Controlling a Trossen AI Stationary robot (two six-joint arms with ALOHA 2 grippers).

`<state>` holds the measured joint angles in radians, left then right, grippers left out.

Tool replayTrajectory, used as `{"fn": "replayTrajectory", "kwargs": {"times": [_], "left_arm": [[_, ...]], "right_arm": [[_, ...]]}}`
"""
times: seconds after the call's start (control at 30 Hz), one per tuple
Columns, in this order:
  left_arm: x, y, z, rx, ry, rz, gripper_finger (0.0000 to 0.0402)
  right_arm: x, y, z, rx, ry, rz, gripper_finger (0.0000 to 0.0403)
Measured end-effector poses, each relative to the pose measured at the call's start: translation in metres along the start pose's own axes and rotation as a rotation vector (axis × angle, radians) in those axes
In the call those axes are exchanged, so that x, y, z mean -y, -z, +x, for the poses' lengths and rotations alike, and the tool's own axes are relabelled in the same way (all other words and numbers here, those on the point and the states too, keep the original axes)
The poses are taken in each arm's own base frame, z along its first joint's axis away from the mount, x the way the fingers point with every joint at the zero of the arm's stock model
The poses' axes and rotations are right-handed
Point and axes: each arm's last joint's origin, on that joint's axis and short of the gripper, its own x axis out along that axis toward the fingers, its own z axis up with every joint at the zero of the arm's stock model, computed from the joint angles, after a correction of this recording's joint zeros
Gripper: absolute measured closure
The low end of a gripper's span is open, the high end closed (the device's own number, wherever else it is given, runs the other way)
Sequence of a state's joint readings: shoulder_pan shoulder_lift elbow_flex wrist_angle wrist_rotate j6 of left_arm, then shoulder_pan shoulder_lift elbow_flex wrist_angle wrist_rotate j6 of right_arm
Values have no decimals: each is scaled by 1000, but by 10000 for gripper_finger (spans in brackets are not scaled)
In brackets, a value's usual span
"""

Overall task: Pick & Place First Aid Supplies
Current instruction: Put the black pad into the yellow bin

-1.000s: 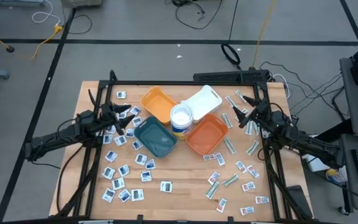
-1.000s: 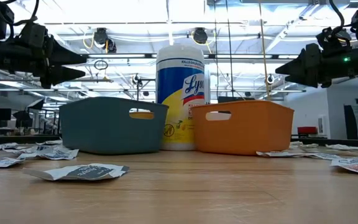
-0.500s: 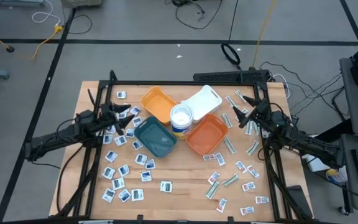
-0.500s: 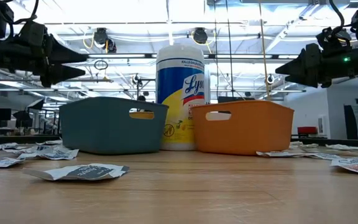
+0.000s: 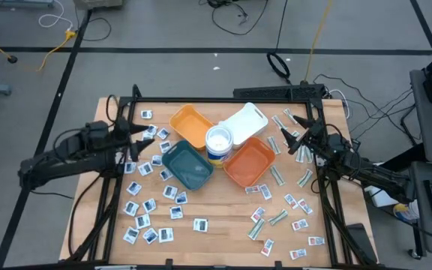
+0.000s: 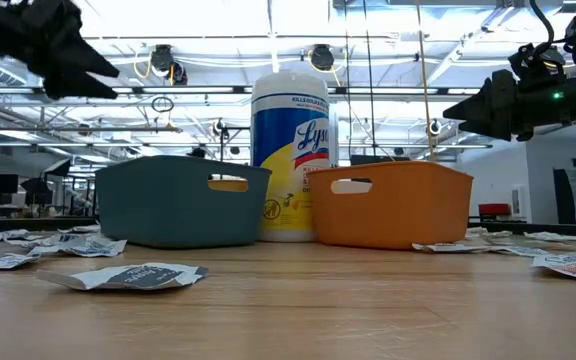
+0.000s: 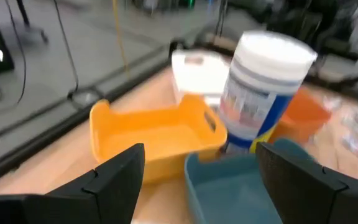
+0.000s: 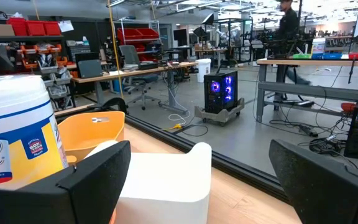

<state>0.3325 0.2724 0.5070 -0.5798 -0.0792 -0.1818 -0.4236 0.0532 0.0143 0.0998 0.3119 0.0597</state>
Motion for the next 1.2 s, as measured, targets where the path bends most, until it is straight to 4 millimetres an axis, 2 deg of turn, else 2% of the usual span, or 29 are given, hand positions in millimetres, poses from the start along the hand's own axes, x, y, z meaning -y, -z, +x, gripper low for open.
{"fn": "replayTrajectory", "kwargs": {"times": [0.17,0.4,0.63,0.83,1.0,1.13,1.2], "left_arm": [[7,-35,3,-135,-11,-57,91],[22,-83,18,-305,87,-163,92],[35,-111,37,-470,258,-338,92],[44,-119,54,-580,427,-517,92],[46,-121,68,-599,422,-621,91],[43,-121,73,-660,490,-679,91],[40,-119,75,-693,459,-738,91]], "right_arm": [[0,0,0,0,0,0,26],[0,0,0,0,0,0,26],[0,0,0,0,0,0,26],[0,0,0,0,0,0,26],[0,0,0,0,0,0,26],[0,0,0,0,0,0,26],[0,0,0,0,0,0,26]]}}
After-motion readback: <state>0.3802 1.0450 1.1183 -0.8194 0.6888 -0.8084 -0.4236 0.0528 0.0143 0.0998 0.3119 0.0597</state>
